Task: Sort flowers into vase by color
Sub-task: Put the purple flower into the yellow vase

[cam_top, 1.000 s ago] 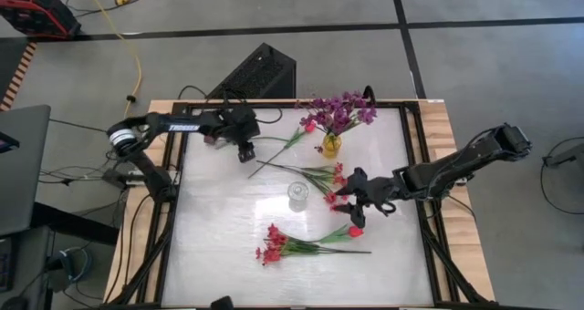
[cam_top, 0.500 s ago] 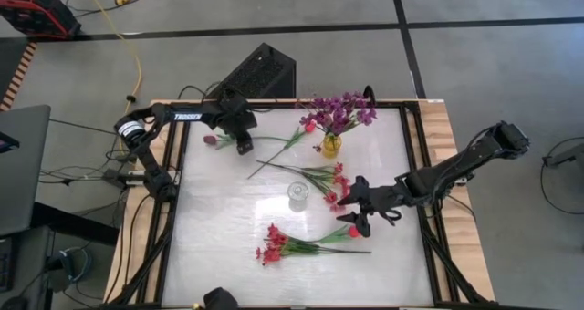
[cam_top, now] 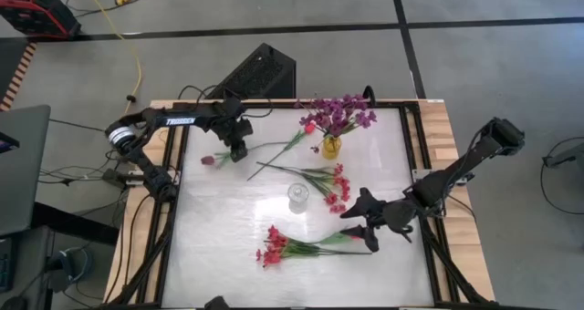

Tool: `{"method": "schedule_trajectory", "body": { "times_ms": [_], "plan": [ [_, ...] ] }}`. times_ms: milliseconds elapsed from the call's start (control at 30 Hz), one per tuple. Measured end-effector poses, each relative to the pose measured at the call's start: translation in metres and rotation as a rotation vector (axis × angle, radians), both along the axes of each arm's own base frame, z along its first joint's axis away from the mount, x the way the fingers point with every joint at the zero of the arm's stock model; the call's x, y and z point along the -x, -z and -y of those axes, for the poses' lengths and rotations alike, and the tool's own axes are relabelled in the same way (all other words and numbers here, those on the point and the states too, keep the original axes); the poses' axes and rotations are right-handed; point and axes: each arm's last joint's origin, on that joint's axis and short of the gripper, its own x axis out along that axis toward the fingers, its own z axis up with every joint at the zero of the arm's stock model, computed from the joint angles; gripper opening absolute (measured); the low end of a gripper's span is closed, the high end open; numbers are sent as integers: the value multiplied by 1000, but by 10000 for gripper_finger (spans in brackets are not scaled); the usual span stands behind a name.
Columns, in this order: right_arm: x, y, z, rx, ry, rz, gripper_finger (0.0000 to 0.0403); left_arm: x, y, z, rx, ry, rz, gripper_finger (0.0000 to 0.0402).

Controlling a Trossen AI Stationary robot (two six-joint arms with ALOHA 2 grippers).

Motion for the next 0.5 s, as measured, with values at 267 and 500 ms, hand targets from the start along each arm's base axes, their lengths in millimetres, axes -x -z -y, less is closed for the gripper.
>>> {"method": "schedule_trajectory", "body": {
  "times_ms": [267,500],
  "plan": [
    [-7,-15,-5,250,-55,222,269,11,-75,28,15,-133,246,0],
    [-40,-13,-7,539,-86,424,269,24,-105,80,168,-113,246,0]
  ]
}}
